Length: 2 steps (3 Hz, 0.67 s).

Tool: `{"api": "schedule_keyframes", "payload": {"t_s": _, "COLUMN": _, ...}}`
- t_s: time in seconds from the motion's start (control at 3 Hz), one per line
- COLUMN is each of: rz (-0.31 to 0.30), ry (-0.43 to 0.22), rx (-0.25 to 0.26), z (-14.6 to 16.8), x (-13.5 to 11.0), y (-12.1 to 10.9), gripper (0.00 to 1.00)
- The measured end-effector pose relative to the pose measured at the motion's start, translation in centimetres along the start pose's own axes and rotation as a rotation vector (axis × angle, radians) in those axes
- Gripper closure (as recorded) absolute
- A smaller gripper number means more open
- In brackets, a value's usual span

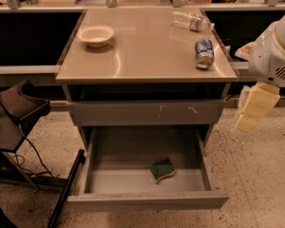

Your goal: Pick sponge from middle drawer and place on counter

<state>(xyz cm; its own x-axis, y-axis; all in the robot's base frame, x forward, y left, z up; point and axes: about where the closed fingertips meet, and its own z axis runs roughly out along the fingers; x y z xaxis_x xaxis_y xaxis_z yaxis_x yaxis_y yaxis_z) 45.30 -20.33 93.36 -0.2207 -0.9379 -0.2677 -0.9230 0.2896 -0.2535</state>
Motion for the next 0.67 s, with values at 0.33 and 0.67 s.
{"api": "schedule_keyframes", "payload": {"t_s": 0.33, "rz": -0.002, "ry": 0.009, "rx": -0.014, "z": 1.2, "x": -0.2, "y": 0.9, "gripper": 0.0}}
{"api": "schedule_keyframes", "payload": {"t_s": 0.67, "rz": 0.014, "ry": -0.037, "rx": -0.13, "z": 8.5, "x": -0.7, "y": 4.3, "gripper": 0.0}}
